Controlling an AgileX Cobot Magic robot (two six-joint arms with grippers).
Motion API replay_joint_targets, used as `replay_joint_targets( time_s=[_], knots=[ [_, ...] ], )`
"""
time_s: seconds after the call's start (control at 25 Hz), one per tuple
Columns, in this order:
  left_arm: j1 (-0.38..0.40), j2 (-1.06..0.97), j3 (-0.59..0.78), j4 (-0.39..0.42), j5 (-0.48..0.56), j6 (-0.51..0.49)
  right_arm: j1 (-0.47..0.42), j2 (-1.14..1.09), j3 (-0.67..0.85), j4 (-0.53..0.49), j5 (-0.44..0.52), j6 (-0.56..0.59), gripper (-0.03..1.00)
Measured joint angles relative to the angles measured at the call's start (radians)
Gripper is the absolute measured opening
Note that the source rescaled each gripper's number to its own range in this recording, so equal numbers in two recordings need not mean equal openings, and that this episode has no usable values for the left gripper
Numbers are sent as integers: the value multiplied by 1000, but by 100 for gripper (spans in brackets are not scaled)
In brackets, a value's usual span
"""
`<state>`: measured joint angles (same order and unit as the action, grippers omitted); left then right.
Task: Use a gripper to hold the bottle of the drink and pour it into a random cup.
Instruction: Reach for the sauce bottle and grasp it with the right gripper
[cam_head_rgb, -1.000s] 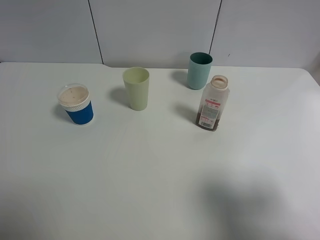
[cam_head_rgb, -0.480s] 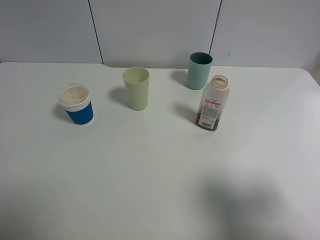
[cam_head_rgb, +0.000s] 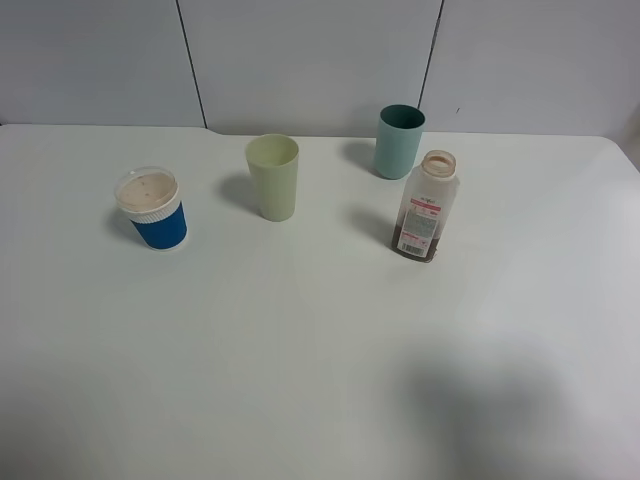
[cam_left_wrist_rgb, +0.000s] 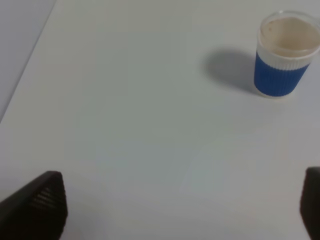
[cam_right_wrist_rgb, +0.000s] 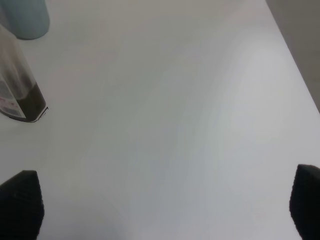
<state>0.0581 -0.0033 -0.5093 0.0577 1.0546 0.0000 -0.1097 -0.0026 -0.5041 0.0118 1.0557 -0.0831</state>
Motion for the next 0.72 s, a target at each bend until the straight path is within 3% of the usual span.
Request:
replay_joint_targets(
  time_s=[0.48, 0.72],
  knots=[
    [0, 0, 0, 0, 0, 0, 0, 0, 0, 0, 0, 8, 100],
    [0, 0, 0, 0, 0, 0, 0, 13, 0, 7, -1, 83, 100]
  ],
)
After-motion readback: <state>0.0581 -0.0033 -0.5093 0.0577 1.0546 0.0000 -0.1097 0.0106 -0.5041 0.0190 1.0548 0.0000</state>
